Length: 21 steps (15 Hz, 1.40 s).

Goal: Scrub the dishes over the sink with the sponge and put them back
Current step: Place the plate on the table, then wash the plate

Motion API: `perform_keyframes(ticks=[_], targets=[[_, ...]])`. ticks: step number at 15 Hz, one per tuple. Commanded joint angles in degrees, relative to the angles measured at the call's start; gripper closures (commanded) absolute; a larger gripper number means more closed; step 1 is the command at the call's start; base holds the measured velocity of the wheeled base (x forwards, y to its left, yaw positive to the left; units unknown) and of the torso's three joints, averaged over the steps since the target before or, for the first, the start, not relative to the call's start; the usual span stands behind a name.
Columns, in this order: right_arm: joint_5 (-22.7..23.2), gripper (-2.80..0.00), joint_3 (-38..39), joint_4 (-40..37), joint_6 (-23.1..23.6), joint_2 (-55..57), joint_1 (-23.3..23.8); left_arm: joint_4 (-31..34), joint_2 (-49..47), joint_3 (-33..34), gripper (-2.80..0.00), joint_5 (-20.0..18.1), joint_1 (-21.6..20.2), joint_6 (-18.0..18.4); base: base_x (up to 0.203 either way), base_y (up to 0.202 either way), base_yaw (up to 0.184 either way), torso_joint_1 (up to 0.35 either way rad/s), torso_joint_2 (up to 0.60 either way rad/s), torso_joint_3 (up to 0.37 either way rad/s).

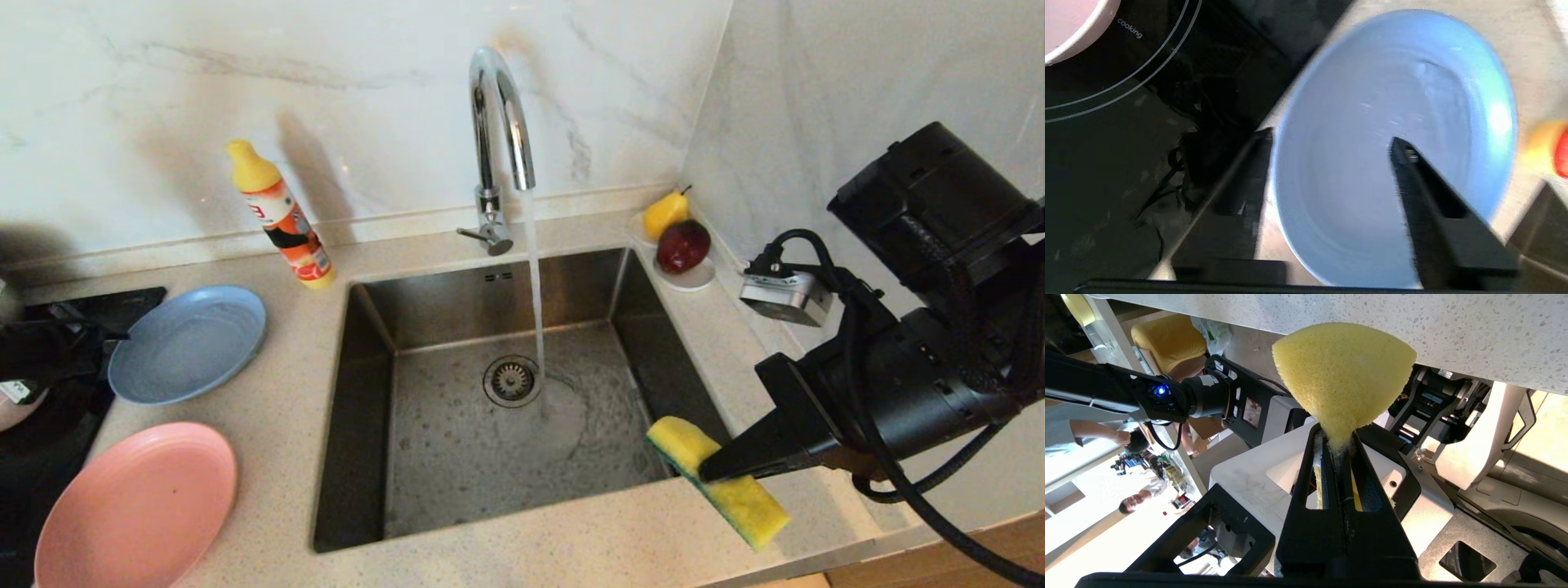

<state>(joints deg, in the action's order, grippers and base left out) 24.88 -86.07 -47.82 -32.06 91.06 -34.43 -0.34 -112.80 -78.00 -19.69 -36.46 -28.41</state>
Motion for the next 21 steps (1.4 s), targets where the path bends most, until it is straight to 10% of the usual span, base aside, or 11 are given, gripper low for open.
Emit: perform_keyframes(ticks=[1,2,7,13,14,21], targets=[[0.17,0.0,0.02,-0.26,-0.19,-0.28,0.24,3.67,5.52,-0.29,-2.8,-0.67,-0.01,-0.03,0.0,0.0,0.0,0.0,0.0,0.0],[0.17,0.0,0.02,-0.26,-0.19,-0.27,0.32,6.26,8.4,-0.11,0.0,-1.25,-0.01,0.33,0.0,0.0,0.0,0.0,0.0,0.0],[0.17,0.0,0.53,-0.26,-0.19,-1.66,0.32,23.52,19.52,4.42,0.0,-0.73,-0.41,13.63,0.0,0.0,0.0,0.0,0.0,0.0],[0.17,0.0,2.13,-0.26,-0.19,-3.0,0.32,19.49,25.74,23.52,0.0,5.17,-6.58,31.55,0.0,0.0,0.0,0.0,0.0,0.0],[0.17,0.0,2.05,-0.26,-0.19,-3.0,0.32,19.01,25.64,24.96,-2.8,5.38,-7.27,31.67,0.0,0.0,0.0,0.0,0.0,0.0],[0.25,0.0,2.45,0.46,-0.19,-0.8,0.24,17.71,20.05,29.44,-2.8,3.89,-9.67,31.37,0.0,0.0,0.0,0.0,0.0,0.0]])
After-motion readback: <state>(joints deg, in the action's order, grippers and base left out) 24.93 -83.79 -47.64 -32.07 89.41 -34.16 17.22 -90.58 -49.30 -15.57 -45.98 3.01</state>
